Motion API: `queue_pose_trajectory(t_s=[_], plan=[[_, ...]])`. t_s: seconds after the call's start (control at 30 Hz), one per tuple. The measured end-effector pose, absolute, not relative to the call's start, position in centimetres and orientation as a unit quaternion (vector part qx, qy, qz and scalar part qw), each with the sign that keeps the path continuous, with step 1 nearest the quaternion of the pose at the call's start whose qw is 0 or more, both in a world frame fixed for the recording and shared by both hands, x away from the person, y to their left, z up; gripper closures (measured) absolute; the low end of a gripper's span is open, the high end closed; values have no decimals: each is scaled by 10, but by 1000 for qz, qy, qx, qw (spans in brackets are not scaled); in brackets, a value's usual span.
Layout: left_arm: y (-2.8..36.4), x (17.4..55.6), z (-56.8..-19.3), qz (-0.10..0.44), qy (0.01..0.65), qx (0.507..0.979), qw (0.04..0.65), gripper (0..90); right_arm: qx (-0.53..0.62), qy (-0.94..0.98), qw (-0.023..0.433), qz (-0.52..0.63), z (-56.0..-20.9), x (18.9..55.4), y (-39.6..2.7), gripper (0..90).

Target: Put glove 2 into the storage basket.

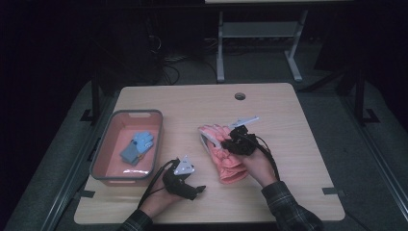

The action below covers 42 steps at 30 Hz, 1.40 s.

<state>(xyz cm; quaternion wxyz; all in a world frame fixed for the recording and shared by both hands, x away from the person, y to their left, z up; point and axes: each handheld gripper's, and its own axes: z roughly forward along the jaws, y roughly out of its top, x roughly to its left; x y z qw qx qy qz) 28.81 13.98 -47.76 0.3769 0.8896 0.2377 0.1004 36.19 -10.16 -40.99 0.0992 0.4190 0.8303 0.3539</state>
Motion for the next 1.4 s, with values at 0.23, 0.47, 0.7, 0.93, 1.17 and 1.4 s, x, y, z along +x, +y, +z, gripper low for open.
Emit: queue_pose_trajectory(t_s=[0.23, 0.47, 0.7, 0.93, 1.17, 1.4], plan=[[140, 289, -477, 102, 237, 891, 373, 130, 411, 828, 79, 373, -407, 365, -105, 644], [135, 291, -473, 94, 251, 892, 365, 148, 391, 821, 86, 407, -391, 364, -121, 506], [134, 297, -460, 93, 264, 880, 383, 393, 379, 811, 105, 433, -378, 363, -143, 730], [123, 317, -450, 104, 284, 877, 373, 849, 366, 827, 107, 414, -392, 369, -167, 900], [112, 346, -449, 102, 312, 872, 363, 896, 339, 841, 106, 408, -414, 373, -177, 900], [99, 360, -458, 91, 308, 875, 362, 895, 316, 851, 75, 412, -427, 378, -170, 900]])
